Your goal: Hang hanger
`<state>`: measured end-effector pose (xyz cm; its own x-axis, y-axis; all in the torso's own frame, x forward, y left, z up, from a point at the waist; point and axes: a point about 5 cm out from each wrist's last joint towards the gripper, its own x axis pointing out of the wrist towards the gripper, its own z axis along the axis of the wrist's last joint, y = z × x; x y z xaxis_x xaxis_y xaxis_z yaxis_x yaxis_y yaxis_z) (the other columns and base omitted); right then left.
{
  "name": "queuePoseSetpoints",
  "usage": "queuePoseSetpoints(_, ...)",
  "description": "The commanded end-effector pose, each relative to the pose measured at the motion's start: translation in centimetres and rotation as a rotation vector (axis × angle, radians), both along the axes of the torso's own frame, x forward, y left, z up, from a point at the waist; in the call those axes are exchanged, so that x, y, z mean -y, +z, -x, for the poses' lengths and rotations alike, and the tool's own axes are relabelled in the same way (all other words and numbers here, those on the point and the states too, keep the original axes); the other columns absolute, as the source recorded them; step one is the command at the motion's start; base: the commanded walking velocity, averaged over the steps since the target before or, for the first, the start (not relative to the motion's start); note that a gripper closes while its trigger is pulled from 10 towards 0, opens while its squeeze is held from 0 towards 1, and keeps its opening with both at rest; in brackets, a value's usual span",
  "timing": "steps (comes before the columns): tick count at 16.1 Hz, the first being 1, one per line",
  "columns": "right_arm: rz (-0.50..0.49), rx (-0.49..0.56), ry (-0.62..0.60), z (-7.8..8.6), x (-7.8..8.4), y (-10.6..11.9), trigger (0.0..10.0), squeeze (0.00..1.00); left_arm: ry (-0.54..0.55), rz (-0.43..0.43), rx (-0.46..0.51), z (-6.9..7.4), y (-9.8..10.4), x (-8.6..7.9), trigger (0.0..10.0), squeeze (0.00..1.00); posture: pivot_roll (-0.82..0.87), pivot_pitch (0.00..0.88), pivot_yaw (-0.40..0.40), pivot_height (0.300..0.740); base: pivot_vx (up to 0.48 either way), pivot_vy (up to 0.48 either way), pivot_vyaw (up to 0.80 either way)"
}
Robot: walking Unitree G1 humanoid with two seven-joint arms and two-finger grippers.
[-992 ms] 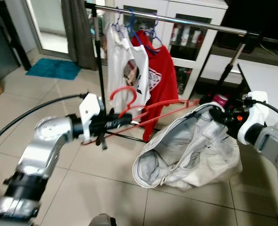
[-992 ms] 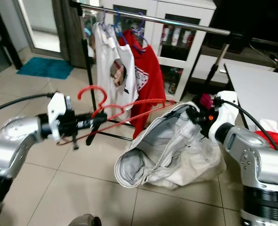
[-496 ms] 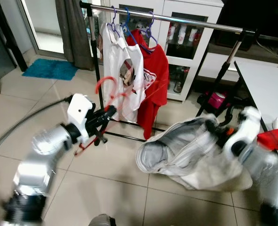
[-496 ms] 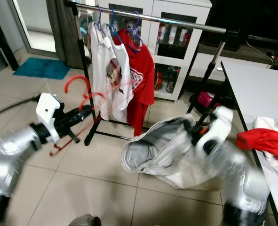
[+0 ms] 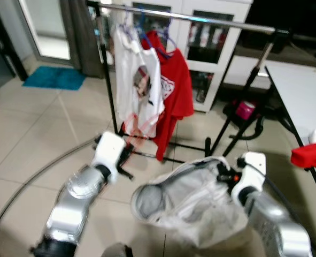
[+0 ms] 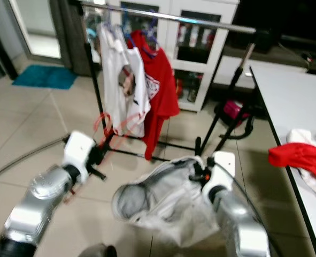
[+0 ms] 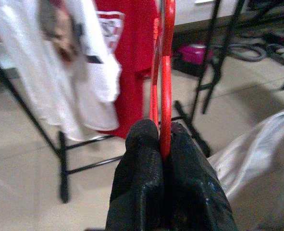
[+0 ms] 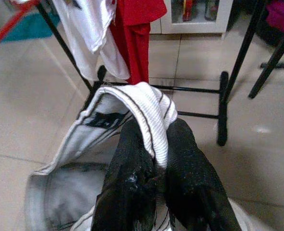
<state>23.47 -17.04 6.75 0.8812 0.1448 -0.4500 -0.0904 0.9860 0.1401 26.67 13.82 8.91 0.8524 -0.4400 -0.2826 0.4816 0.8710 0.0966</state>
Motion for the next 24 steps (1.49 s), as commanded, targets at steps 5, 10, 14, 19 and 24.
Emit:
queuePoseSetpoints(5,-0.110,0.158,-0.174,-0.4,1.3,1.8,10.0,0.00,0.033,0.030,0.038,-0.6,0.9,0.7,10.0,0.00,-0.05,0.047,-0.027,0.740,0.000,0.000,-0.80)
queuePoseSetpoints(10,-0.164,0.204,-0.142,-1.1,0.5,2.5,10.0,0.00,-0.022,0.017,0.053,-0.8,1.3,1.6,10.0,0.00,-0.03,0.044,-0.023,0.740,0.000,0.000,-0.80)
queuePoseSetpoints(14,-0.125,0.206,-0.171,-1.2,0.5,2.3,10.0,0.00,0.022,0.025,0.055,-1.3,1.1,1.5,10.0,0.00,-0.04,0.014,-0.038,0.740,0.000,0.000,-0.80)
queuePoseSetpoints(19,-0.035,0.219,-0.204,-1.4,1.9,3.0,10.0,0.00,0.036,0.041,0.057,-1.3,0.9,1.5,10.0,0.00,-0.05,0.007,-0.049,0.740,0.000,0.000,-0.80)
queuePoseSetpoints(24,0.048,0.201,-0.223,-1.6,2.4,2.8,10.0,0.00,0.046,0.051,0.070,-1.5,1.2,1.7,10.0,0.00,-0.05,0.007,-0.066,0.740,0.000,0.000,-0.78)
